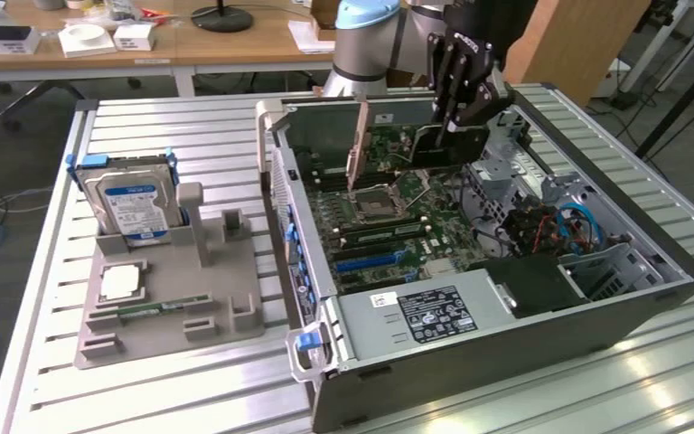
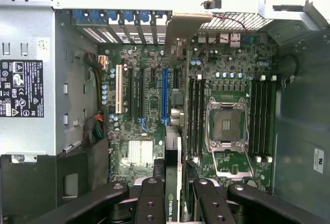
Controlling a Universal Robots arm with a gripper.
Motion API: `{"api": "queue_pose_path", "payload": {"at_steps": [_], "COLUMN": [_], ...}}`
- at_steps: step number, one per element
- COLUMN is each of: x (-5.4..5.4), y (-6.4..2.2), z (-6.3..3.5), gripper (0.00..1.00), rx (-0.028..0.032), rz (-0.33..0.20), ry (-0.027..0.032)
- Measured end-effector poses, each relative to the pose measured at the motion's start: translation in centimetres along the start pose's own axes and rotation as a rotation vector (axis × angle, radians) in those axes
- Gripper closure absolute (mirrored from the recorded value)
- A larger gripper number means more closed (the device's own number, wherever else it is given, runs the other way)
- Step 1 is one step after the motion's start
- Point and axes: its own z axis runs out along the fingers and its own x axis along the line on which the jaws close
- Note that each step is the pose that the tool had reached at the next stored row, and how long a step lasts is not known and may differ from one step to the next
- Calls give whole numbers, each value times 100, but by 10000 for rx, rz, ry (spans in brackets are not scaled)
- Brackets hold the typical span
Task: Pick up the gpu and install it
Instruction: 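Insert the gpu into the slot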
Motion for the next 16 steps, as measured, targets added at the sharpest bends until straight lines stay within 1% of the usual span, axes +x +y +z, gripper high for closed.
{"api": "queue_pose_path", "payload": {"at_steps": [16], "x": [1], "y": [-2], "z": [202], "gripper": [74], "rx": [-1], "rz": [0], "ry": [2]}}
